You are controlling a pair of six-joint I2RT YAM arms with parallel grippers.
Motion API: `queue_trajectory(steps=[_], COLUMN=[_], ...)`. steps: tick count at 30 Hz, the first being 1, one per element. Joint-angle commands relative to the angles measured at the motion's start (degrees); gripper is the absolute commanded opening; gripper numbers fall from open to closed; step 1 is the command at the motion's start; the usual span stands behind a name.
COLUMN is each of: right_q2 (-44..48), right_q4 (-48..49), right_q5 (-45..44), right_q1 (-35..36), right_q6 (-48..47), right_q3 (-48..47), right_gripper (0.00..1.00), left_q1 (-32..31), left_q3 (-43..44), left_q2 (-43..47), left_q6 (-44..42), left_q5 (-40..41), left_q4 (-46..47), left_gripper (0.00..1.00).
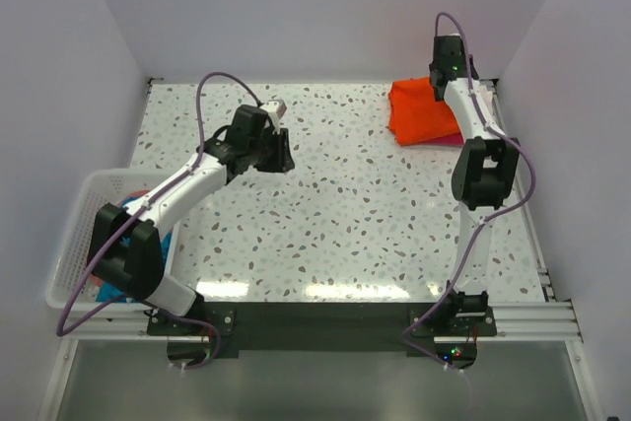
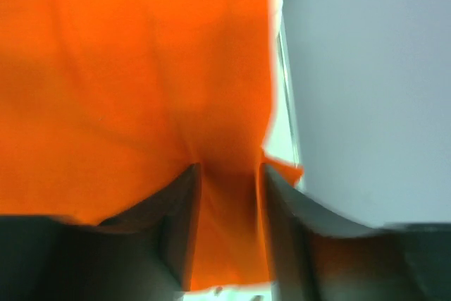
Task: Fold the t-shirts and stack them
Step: Neatly place the folded tshirt to the corner, then reset both grippers
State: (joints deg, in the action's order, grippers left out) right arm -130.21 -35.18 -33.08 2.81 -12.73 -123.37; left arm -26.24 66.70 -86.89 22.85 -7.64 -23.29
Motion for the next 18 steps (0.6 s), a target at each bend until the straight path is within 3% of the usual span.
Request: queue_trajectory(steps=[1,3,4,12,18], right_q2=[-1.00,-0.57,0.21,9.62,20.68], right_q4=[1.61,-0.33,-0.42,-2.26,2.74], right_q5=[-0.23,-0.14,-0.06,12.32,18.22], right_q1=[-2.10,-2.46,-2.37,-2.20,1.13], right_q6=[5.34,8.07,8.68,20.10,26.17], right_q3=[-1.25,-1.78,-1.18,3.39,17.00], right_gripper=[0.70,0.96,0.99,0.99,0.99], left_q1=[0.58,0.58,0.58,0.58,0.58], left_q3=[-0.16,-0.16,-0.16,-0.43,-0.34], left_q2=[-0.12,0.05,0.14,1.64,3.04], left_q6=[-1.58,-1.58,-1.49,-1.58,-1.49], left_q5=[-1.50,-1.50,-1.50,-1.24,-0.27], left_q4=[2.46,2.55,2.46,2.63,2.20], left_gripper=[0.41,0.43,0.43,0.44,0.44])
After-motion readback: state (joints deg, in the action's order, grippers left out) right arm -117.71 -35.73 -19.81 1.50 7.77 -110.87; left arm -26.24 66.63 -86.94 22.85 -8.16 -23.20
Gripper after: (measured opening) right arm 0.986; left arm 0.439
